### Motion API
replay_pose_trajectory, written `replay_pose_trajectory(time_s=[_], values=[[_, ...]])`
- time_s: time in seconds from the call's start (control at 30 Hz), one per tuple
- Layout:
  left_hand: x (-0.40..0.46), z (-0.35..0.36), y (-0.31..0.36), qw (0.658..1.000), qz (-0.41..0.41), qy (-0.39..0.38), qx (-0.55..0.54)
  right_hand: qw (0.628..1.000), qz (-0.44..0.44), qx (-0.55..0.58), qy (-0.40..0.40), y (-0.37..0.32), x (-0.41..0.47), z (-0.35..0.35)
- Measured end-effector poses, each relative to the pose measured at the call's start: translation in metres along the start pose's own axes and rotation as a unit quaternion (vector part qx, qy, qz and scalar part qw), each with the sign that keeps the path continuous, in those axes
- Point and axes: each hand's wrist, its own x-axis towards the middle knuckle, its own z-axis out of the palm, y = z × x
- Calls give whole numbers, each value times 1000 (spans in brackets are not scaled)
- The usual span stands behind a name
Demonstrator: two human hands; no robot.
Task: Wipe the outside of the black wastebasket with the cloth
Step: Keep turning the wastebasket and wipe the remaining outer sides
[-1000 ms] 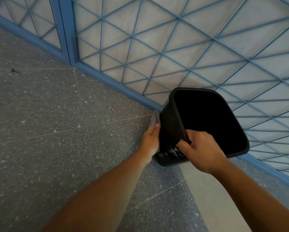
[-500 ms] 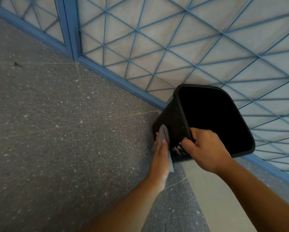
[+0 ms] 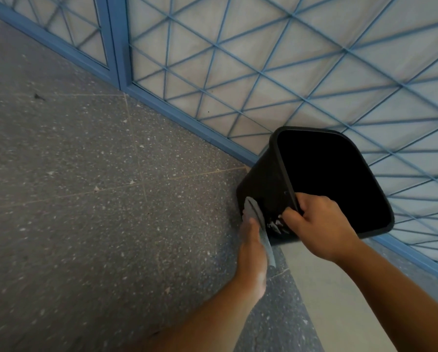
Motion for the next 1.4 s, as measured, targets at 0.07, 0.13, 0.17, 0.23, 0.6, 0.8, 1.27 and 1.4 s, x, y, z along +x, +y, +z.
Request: replay_pose_trajectory(time_s=[0.07, 0.13, 0.17, 0.23, 0.6, 0.8, 1.27, 1.4], values=[[3, -3, 0, 1000, -22, 14, -1, 1000, 8, 5, -5, -1, -1, -1], [11, -5, 5, 1000, -14, 22, -4, 1000, 9, 7, -5, -1, -2, -1], [13, -5, 6, 1000, 4, 10, 9, 1000, 7, 6, -1, -1, -2, 0], [7, -5, 4, 998, 29, -19, 60, 1000, 3, 3, 4, -1, -2, 0], [2, -9, 1, 989, 73, -18, 124, 1000, 3, 3, -4, 2, -3, 0], [0, -2, 5, 991, 55, -31, 121, 1000, 2, 1, -1, 1, -2, -1], [6, -2, 9, 998, 36, 2, 43, 1000, 6, 13, -10, -1, -4, -2], [-9, -6, -2, 995, 47, -20, 85, 1000, 12, 19, -10, -1, -3, -3]])
